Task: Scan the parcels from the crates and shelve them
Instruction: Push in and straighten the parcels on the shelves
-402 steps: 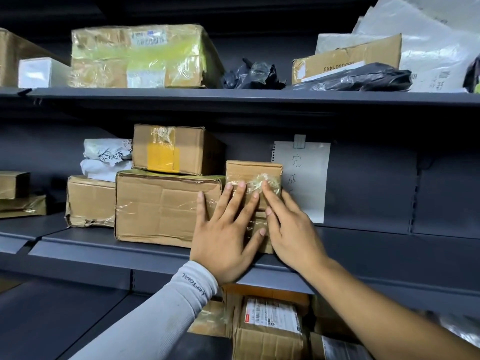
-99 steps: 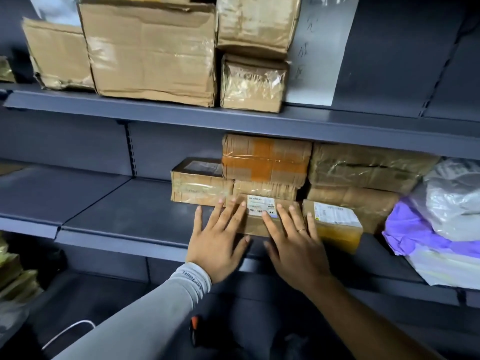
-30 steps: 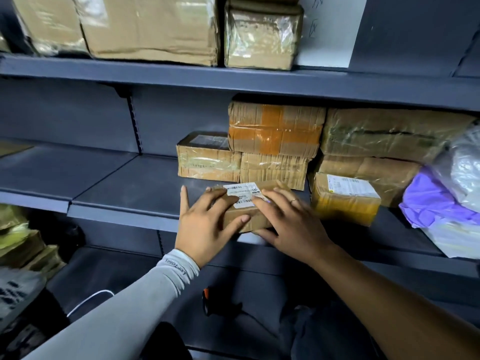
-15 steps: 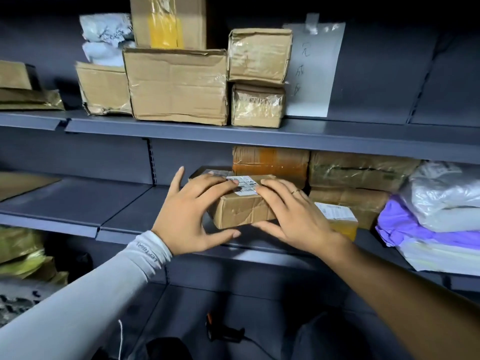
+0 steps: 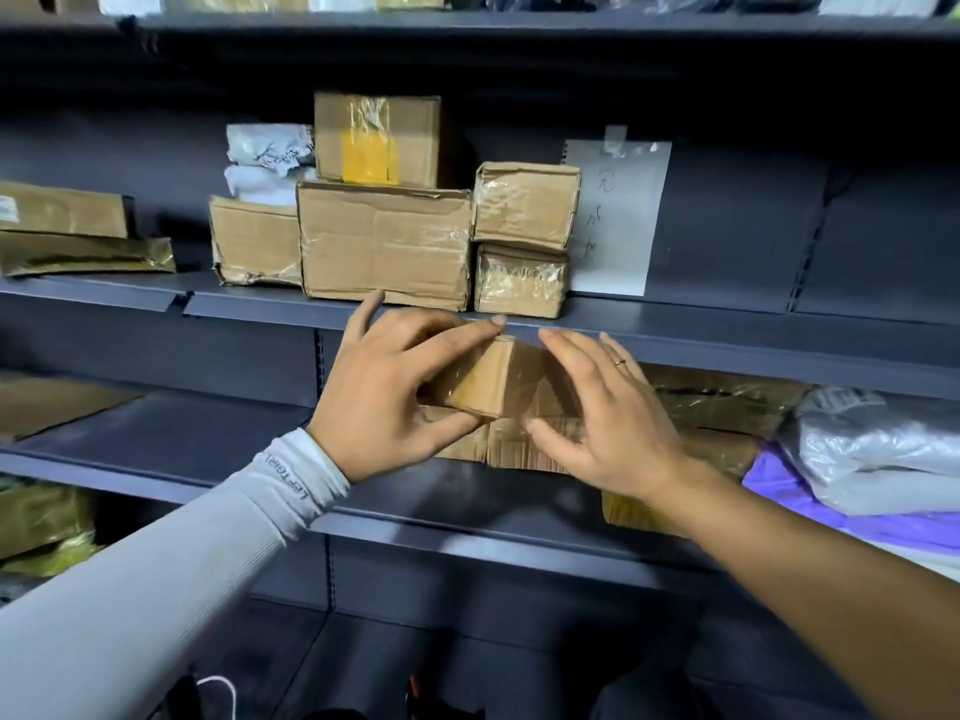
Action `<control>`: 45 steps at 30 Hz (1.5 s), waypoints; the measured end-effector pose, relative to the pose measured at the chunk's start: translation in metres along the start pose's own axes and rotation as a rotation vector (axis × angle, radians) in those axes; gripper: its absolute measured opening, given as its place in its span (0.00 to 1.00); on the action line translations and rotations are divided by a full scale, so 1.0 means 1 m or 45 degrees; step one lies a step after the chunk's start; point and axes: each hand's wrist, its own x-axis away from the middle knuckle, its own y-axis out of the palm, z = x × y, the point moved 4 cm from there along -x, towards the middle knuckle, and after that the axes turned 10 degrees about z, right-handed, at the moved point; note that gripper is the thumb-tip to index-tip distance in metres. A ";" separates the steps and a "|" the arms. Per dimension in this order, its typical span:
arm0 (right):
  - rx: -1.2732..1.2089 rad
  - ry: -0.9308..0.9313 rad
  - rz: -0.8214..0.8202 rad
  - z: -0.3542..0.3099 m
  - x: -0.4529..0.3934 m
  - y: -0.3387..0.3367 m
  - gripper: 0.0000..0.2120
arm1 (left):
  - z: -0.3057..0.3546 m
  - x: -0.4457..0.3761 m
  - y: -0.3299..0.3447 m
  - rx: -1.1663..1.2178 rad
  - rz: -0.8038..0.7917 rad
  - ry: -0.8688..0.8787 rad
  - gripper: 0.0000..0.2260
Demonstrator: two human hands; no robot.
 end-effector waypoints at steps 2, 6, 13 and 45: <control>-0.038 -0.044 0.081 -0.011 -0.017 -0.014 0.38 | 0.010 -0.014 -0.009 0.027 0.030 0.050 0.32; -0.138 -0.090 0.226 -0.026 -0.044 -0.042 0.39 | 0.028 -0.040 -0.032 0.093 0.112 0.153 0.30; -0.119 -0.166 0.415 -0.027 -0.092 -0.068 0.35 | 0.039 -0.083 -0.061 -0.181 0.295 0.308 0.27; 0.229 -0.095 0.219 0.034 -0.162 -0.042 0.31 | -0.033 -0.164 0.018 -0.212 0.340 0.210 0.27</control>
